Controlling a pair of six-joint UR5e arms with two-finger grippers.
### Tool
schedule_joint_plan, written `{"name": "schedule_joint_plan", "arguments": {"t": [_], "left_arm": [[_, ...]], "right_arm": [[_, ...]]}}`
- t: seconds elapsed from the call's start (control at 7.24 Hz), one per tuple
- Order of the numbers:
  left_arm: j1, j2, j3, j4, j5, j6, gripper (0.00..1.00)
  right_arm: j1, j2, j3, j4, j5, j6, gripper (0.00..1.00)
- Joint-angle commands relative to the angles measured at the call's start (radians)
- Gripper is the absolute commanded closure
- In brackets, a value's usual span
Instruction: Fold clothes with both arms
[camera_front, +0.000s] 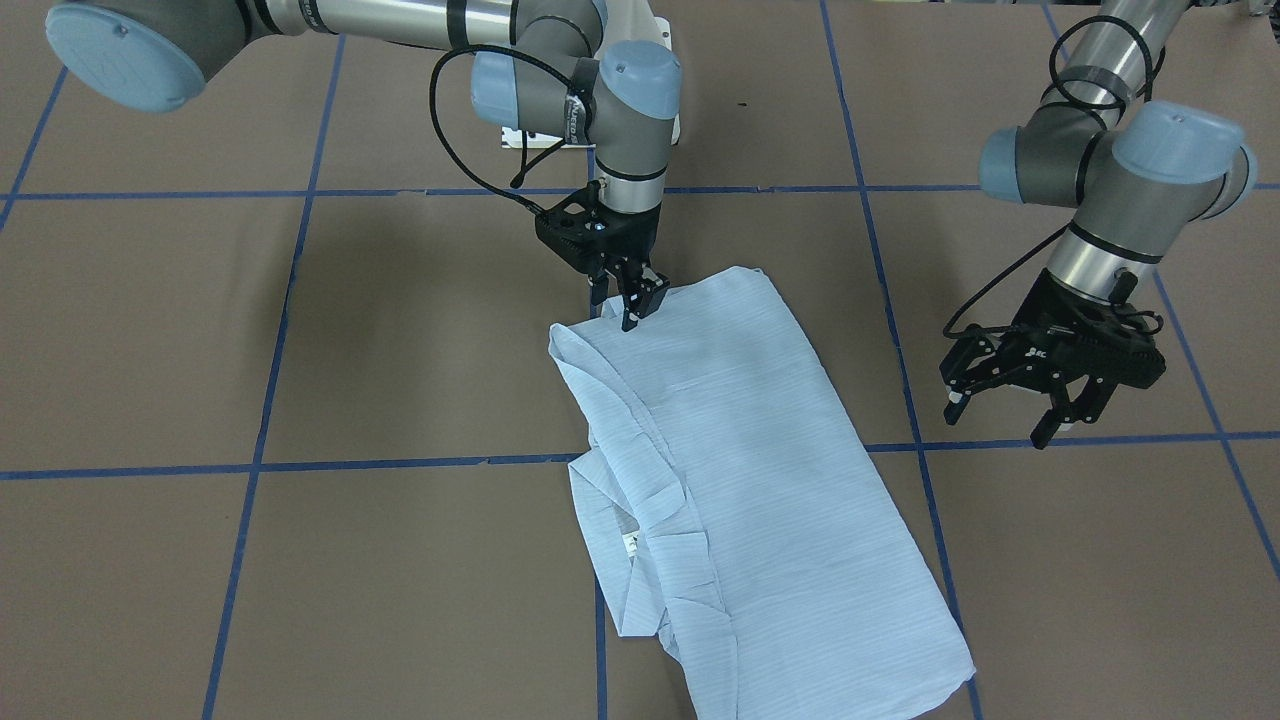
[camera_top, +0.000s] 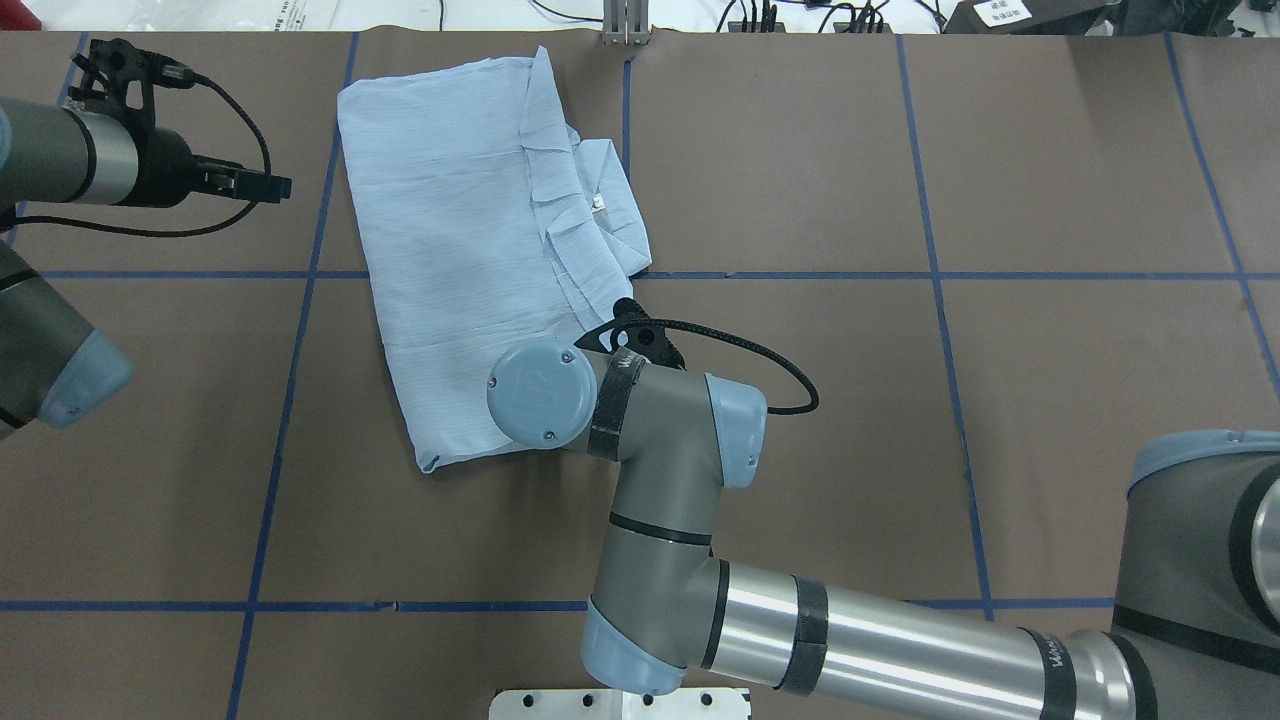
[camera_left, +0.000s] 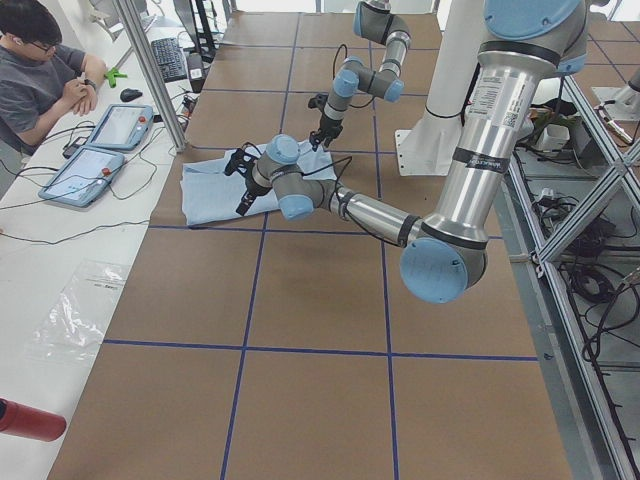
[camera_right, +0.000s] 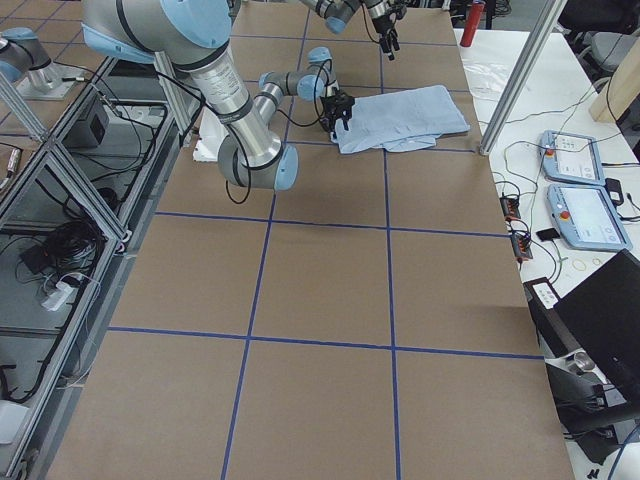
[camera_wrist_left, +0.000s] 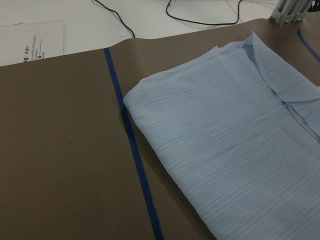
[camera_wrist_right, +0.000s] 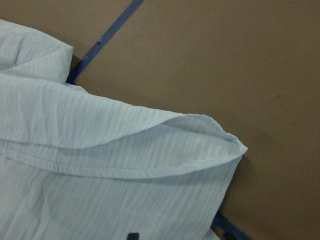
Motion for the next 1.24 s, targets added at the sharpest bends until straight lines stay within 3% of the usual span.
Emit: {"name": "schedule_joint_plan", "arguments": {"t": [0.0,0.55,0.69,0.83,0.97,1.1], "left_arm": [[0.0,0.0,0.0,0.0,0.002,0.0,0.0],[0.0,0.0,0.002,0.0,0.003,0.001,0.0],[0.0,0.0,0.002,0.0,0.003,0.001,0.0],[0.0,0.0,0.003,0.0,0.003,0.001,0.0],[0.0,0.0,0.003,0.0,0.003,0.001,0.0],[0.0,0.0,0.005,0.0,0.003,0.001,0.0]], "right_arm": [[-0.015,0.001,-0.015,-0.002,-0.001,0.007,0.37],[-0.026,0.001,-0.031,-0.003,-0.001,0.009,0.37],[-0.027,0.001,-0.031,-0.002,-0.004,0.033,0.53],[-0.026,0.007,-0.032,-0.002,-0.006,0.039,0.62],[-0.026,0.007,-0.032,0.0,-0.007,0.052,0.68],[-0.026,0.006,-0.037,0.0,-0.009,0.05,0.68]]}}
